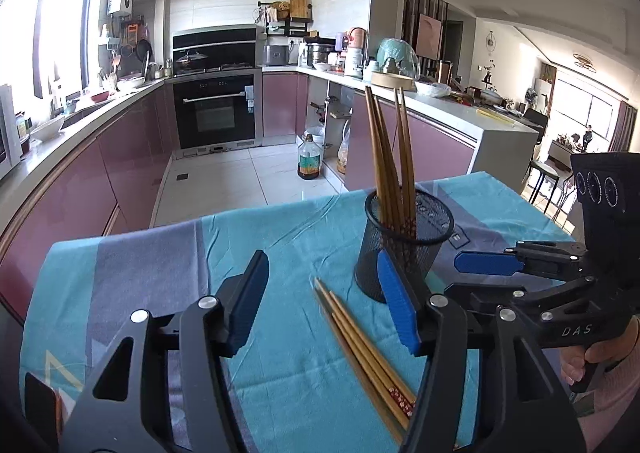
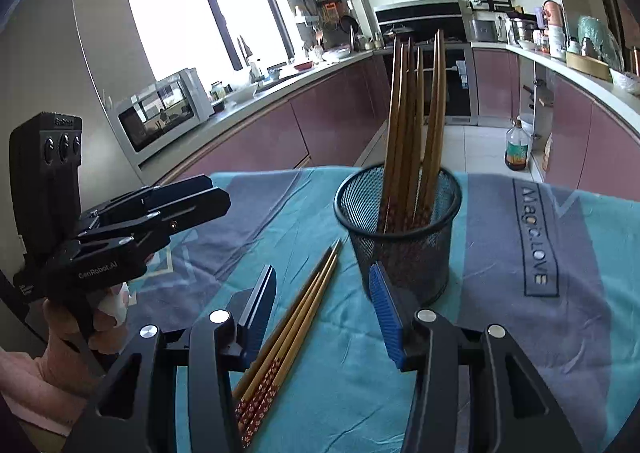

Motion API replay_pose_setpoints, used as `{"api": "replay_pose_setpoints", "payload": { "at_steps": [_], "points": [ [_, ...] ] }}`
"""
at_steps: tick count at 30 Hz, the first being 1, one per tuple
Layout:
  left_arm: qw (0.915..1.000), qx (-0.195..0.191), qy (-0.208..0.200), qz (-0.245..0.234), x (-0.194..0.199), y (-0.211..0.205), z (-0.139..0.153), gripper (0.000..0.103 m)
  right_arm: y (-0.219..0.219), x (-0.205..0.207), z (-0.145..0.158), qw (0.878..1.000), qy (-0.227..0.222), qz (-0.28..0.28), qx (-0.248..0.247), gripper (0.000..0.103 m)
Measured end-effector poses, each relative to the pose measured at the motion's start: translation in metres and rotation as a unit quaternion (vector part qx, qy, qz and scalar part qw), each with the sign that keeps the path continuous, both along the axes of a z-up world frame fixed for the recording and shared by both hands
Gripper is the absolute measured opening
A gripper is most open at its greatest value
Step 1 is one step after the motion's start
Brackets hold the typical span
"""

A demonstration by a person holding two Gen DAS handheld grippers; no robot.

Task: Organize utensils
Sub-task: 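Withdraw both open grippers from the cup toward the chopstick pile, then lower both open grippers around separate chopsticks on the cloth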

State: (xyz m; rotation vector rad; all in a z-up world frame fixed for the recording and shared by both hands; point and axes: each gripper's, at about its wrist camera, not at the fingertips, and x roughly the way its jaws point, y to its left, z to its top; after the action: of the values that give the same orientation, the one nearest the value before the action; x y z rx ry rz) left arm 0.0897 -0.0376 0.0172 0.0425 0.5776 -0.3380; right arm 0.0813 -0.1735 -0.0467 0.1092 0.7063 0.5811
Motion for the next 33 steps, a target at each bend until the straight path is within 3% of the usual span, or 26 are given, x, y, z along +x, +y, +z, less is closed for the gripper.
{"api": "replay_pose_setpoints", "payload": {
  "at_steps": [6, 13, 33],
  "points": [
    [0.9987, 0.007, 0.048, 0.017, -0.008, 0.009, -0.039, 0.057, 0.02, 0.0, -0.038, 0.998, 0.056, 0.007, -0.012, 0.046],
    [0.9961, 0.012, 0.085, 0.019, -0.015, 0.007, -0.069, 0.057, 0.031, -0.004, -0.049, 0.997, 0.07, 0.004, -0.033, 0.046],
    [0.9929, 0.016, 0.117, 0.004, -0.019, -0.005, -0.094, 0.057, 0.055, -0.014, -0.057, 0.994, 0.057, 0.005, -0.09, 0.035]
  ]
}}
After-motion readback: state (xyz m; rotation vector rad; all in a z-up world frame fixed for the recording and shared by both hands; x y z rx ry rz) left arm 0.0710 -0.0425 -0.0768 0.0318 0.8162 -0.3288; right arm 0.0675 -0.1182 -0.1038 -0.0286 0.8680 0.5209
